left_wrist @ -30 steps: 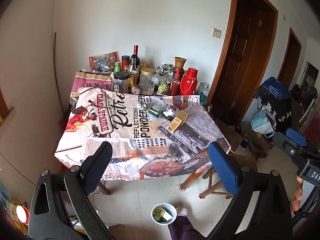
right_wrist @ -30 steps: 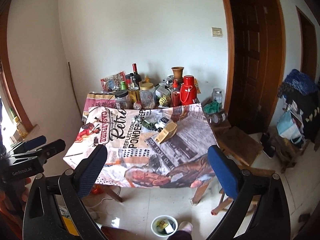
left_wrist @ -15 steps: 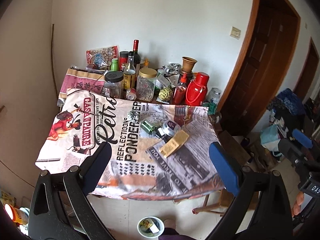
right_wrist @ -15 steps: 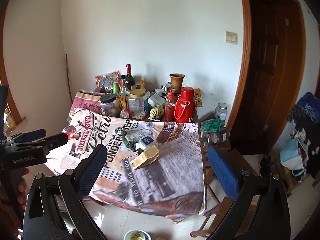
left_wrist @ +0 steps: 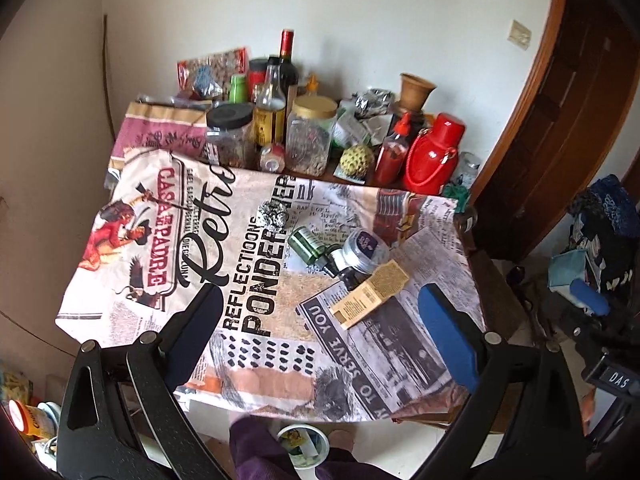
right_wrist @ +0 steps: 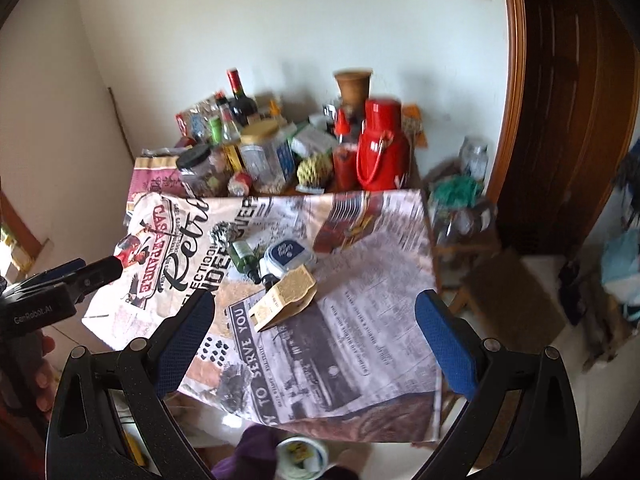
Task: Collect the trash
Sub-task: 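Grasp the green round lid with the left tool while the right tool grasps the brown paper strip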
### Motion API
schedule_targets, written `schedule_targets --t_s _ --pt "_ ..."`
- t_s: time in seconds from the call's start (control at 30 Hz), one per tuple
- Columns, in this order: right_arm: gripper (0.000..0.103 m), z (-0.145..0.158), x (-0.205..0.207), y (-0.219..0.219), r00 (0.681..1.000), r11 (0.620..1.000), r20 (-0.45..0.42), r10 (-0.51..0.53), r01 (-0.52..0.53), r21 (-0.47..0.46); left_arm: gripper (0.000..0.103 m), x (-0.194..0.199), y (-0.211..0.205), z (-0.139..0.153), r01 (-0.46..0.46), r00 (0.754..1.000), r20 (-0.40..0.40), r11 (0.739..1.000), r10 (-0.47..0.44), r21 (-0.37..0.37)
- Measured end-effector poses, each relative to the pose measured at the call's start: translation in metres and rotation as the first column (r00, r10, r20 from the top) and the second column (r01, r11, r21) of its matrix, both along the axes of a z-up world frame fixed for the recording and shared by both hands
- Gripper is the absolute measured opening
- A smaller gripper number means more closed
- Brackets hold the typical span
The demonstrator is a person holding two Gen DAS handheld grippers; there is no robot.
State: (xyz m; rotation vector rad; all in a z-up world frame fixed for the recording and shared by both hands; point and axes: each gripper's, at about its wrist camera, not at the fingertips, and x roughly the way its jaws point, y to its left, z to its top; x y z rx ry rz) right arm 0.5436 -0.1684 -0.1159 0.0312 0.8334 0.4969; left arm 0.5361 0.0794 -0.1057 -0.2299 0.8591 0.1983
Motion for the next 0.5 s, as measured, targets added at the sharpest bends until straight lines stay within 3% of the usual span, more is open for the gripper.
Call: schedule_targets --t_s 0.17,0.33,0.5 --pt "0.100 -0.029 0.026 0.017 0.994 0.997 -0.091 -0.060 0.064 0.037 0.098 0.035 0.030 -0.025 0.031 0.998 -0.052 0.999 -0.032 -0.009" --pt "0.100 -0.062 0.050 0.041 0.968 0.988 -0.208 -0.142 0.153 0.036 0.098 0.077 0.061 -0.053 0.094 0.985 -0.143 0.996 -0.094 -0.009" --pt "0.098 -0.107 0.071 0.066 0.934 0.986 -0.323 -0.153 0.164 0.009 0.098 0.109 0.079 -0.084 0.140 0.968 -0.205 0.989 -0.145 -0.040"
